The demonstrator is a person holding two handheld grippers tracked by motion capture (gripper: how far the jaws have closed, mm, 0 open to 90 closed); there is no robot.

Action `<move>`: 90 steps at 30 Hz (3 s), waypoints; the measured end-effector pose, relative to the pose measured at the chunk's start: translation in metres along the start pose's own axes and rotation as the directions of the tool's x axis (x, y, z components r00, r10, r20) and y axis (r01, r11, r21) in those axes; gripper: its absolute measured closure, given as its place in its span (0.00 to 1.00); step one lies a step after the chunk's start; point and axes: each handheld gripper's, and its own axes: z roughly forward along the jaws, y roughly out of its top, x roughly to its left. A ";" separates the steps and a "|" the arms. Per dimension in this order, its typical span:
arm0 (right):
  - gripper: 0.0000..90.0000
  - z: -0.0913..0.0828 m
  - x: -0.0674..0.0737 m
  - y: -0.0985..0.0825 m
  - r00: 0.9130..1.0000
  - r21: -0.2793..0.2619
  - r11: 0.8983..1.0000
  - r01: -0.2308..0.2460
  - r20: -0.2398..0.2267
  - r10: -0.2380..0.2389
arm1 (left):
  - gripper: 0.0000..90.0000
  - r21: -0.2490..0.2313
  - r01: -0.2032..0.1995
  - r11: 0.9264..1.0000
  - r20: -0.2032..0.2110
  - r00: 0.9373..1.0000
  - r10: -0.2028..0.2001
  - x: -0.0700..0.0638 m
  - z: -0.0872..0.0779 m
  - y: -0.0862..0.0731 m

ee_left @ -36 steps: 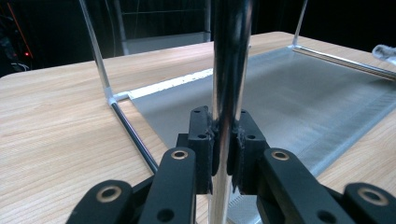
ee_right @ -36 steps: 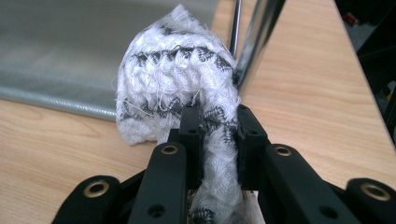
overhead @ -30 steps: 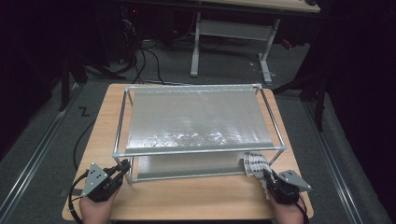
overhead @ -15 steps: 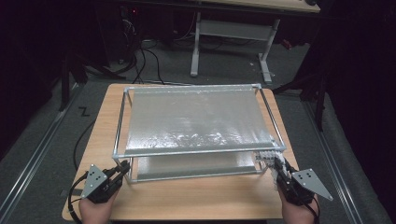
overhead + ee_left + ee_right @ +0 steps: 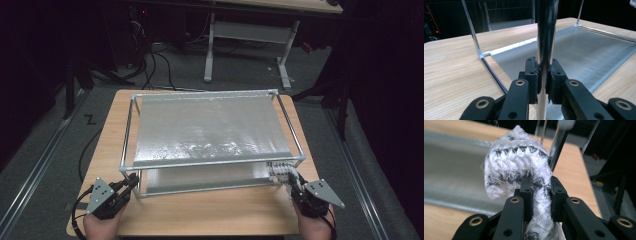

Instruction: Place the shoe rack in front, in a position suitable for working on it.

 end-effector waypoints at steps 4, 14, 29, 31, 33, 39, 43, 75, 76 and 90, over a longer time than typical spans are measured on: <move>0.86 0.007 0.000 -0.009 1.000 0.050 0.999 -0.005 -0.015 0.006 | 0.89 -0.005 0.007 1.000 0.000 1.000 -0.007 0.000 0.000 -0.001; 0.86 0.033 0.000 -0.031 0.998 0.193 0.981 -0.013 -0.055 0.025 | 0.89 -0.009 0.013 1.000 -0.001 1.000 -0.013 -0.001 -0.001 -0.001; 0.86 0.004 0.007 -0.027 0.996 0.117 0.993 -0.015 -0.087 0.026 | 0.89 -0.005 0.011 1.000 -0.014 1.000 -0.011 0.002 0.001 0.000; 0.86 -0.003 0.009 -0.027 0.996 0.104 0.995 -0.008 -0.090 0.018 | 0.89 -0.004 0.013 1.000 -0.020 1.000 -0.013 0.003 0.002 0.000; 0.86 -0.008 0.009 -0.030 0.996 0.105 0.994 -0.008 -0.090 0.017 | 0.89 -0.005 0.017 1.000 -0.023 1.000 -0.017 0.005 0.003 0.000; 0.86 -0.020 0.002 -0.040 0.998 0.128 0.992 -0.008 -0.062 0.016 | 0.89 -0.011 0.040 0.999 -0.046 0.998 -0.040 0.017 0.012 0.002; 0.86 -0.026 -0.004 -0.045 0.999 0.145 0.989 -0.023 -0.025 0.027 | 0.89 -0.015 0.048 0.999 -0.051 0.998 -0.049 0.020 0.016 0.002; 0.85 -0.015 -0.011 0.010 0.998 -0.057 0.998 0.036 0.046 -0.034 | 0.89 -0.004 0.038 0.999 -0.091 0.995 -0.038 0.024 -0.018 -0.006; 0.85 -0.018 -0.010 0.014 0.998 -0.080 0.996 0.040 0.048 -0.036 | 0.89 -0.003 0.037 0.999 -0.091 0.995 -0.038 0.024 -0.018 -0.006; 0.85 -0.026 0.008 0.021 0.997 -0.109 0.991 0.077 -0.016 -0.079 | 0.89 -0.002 0.039 0.999 -0.088 0.995 -0.039 0.025 -0.016 -0.006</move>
